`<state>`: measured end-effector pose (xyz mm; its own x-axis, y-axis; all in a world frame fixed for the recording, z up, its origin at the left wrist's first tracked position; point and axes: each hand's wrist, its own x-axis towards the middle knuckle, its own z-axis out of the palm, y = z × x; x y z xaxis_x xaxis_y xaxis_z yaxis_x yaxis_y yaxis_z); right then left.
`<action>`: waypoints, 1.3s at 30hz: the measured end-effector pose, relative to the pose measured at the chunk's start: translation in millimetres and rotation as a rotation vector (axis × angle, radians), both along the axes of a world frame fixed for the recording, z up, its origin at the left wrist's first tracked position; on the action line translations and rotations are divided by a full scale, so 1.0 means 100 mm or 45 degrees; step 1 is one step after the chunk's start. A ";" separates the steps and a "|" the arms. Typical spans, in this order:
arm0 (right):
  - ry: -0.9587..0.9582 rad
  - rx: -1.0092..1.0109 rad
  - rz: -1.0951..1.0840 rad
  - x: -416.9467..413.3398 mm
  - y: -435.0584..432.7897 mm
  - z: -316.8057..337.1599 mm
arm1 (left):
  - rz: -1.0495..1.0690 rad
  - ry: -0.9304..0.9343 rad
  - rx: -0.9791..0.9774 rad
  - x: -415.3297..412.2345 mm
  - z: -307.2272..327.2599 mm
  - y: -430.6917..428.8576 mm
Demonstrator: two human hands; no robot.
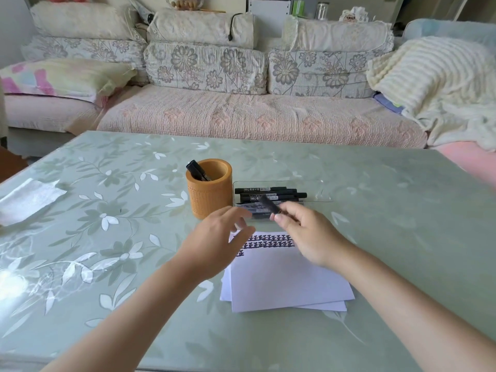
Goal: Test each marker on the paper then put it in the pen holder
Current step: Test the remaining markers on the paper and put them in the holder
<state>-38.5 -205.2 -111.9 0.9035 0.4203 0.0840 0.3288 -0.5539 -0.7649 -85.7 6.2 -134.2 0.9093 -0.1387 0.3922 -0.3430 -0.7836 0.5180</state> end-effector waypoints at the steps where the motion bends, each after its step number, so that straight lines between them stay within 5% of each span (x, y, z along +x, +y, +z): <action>1: -0.026 -0.143 0.032 0.00 -0.03 -0.01 | 0.008 -0.015 -0.003 0.00 0.00 0.01; 5: -0.071 -0.460 0.133 -0.02 -0.05 0.00 | -0.057 -0.035 0.055 -0.04 0.01 0.01; 14: -0.169 -0.459 0.332 -0.06 0.01 0.02 | -0.144 0.140 0.184 -0.05 -0.02 -0.01; 24: -1.128 -0.635 0.299 0.03 0.02 -0.03 | -0.168 0.306 0.011 -0.02 0.12 0.02; 26: -1.015 -0.648 0.291 -0.01 0.06 -0.01 | -0.161 0.276 0.038 -0.01 0.12 0.05; 30: -0.130 -0.357 0.300 -0.02 0.09 0.03 | -0.208 0.114 0.220 -0.02 0.09 0.12; 31: -0.099 -0.326 0.305 -0.01 0.08 0.03 | -0.214 0.107 0.245 -0.01 0.08 0.13; 36: -0.827 -0.593 0.305 0.03 0.08 -0.05 | -0.191 0.322 0.077 0.00 0.09 0.11; 39: -0.949 -0.613 0.297 0.01 0.11 -0.03 | -0.171 0.356 0.038 0.00 0.09 0.12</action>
<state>-37.5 -193.8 -115.2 0.5738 0.7259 0.3792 0.7879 -0.6156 -0.0139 -85.3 17.9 -125.0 0.9541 -0.2730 0.1232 -0.2921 -0.7572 0.5843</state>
